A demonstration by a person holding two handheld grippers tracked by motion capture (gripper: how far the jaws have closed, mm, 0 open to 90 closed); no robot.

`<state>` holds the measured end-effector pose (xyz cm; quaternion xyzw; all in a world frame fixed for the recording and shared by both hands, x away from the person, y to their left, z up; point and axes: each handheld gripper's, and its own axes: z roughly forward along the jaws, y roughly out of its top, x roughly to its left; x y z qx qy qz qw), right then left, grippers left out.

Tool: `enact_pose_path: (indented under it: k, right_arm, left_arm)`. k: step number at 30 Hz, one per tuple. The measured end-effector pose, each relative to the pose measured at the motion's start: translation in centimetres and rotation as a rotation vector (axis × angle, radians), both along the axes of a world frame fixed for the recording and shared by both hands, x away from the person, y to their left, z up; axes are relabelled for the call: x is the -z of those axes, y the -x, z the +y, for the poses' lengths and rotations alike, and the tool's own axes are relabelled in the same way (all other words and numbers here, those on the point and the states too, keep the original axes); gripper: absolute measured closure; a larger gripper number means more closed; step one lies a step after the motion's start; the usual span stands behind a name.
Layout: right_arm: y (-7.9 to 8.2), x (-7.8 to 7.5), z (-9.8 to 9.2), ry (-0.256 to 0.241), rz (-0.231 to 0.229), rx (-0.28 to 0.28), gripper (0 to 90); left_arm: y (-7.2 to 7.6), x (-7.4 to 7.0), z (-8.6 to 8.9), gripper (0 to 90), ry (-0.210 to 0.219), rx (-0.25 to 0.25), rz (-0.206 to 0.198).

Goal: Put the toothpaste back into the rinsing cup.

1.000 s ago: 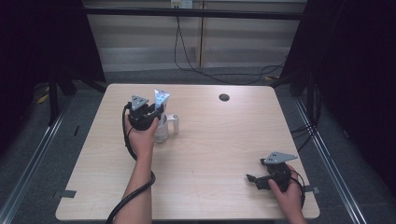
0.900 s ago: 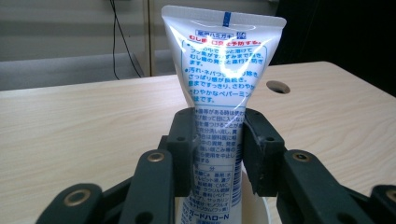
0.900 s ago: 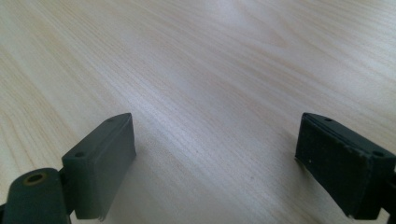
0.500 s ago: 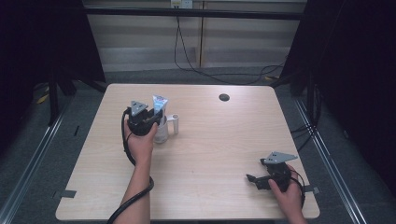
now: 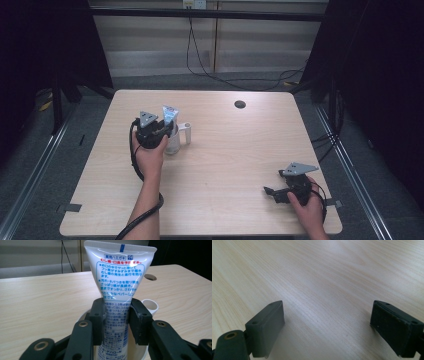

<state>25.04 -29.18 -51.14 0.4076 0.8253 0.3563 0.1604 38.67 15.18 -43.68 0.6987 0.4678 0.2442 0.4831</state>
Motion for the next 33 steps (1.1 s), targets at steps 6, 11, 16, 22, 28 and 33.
enact_pose_path:
  k: [6, 11, 16, 22, 28, 33]
  right_arm:
    - [0.0, 0.0, 0.0, 0.000, 0.000, 0.000, 11.4]
    - [0.0, 0.0, 0.0, 0.000, 0.000, 0.000, 11.4]
    - [0.0, 0.0, 0.0, 0.000, 0.000, 0.000, 11.4]
    - [0.0, 0.0, 0.0, 0.000, 0.000, 0.000, 11.4]
    - [0.0, 0.0, 0.0, 0.000, -0.001, 0.000, 11.4]
    - [0.0, 0.0, 0.0, 0.000, 0.001, 0.001, 11.4]
  left_arm:
    - [0.2, 0.2, 0.1, 66.9, -0.020, 0.004, 0.007]
    - [0.4, 0.5, 0.1, 66.8, -0.023, -0.001, 0.018]
    - [0.5, 0.7, 0.3, 66.7, -0.027, 0.002, 0.022]
    - [0.6, 1.0, 0.4, 66.5, -0.035, -0.002, 0.037]
    - [0.8, 1.0, 0.4, 66.0, -0.036, 0.003, 0.032]
    - [0.8, 1.1, 0.5, 65.5, -0.038, 0.008, 0.030]
